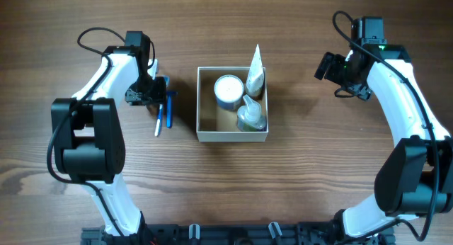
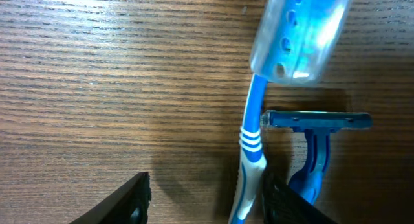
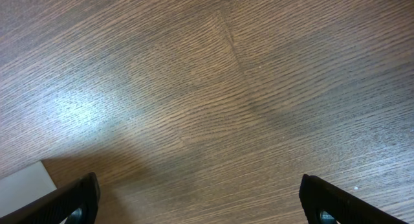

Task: Pack container
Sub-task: 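Grasp the blue toothbrush with the left gripper, then lower the toothbrush into the box's left side and release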

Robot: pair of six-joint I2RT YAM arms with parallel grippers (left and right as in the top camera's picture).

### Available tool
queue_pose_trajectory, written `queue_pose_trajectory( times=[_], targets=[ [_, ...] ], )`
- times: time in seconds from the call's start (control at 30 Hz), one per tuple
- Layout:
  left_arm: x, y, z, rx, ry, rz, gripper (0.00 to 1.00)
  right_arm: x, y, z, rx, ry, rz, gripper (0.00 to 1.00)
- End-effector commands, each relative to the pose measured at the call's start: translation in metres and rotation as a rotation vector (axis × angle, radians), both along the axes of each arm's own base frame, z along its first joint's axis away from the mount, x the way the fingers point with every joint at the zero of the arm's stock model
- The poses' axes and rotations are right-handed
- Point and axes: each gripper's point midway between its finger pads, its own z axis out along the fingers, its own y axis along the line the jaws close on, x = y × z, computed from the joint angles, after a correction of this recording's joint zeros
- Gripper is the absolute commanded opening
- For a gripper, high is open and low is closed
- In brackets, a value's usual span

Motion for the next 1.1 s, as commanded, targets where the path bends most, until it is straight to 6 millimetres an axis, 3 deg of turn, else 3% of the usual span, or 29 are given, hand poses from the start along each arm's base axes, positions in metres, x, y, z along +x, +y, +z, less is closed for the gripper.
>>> queue_pose_trajectory(
  times=[0.0,0.2,0.37,0.63,0.83,1.07],
  targets=[
    [-0.004,-0.003,-0.012,0.004,0.033,-0.019,0.56,0.003,0.001,-0.003,0.015,0.001,-0.01,1.0],
    [-0.009,-0.01,-0.026,0.006,0.071,-0.037,0.56,0.003,0.001,-0.003,0.015,0.001,-0.01,1.0],
    [-0.011,-0.01,-0.03,0.007,0.086,-0.031,0.34,0.003,0.001,-0.003,0.015,0.0,-0.01,1.0],
    [-0.017,-0.01,-0.021,0.01,0.1,0.032,0.16,0.008,0.001,-0.001,0.015,-0.02,-0.01,1.0],
    [-0.007,-0.011,0.015,0.001,0.013,0.072,0.1,0.018,0.0,0.002,0.013,-0.065,-0.009,1.0],
    [0.0,-0.016,0.1,-0.031,-0.185,0.106,0.05,0.024,0.0,0.005,0.012,-0.092,-0.01,1.0]
  ],
)
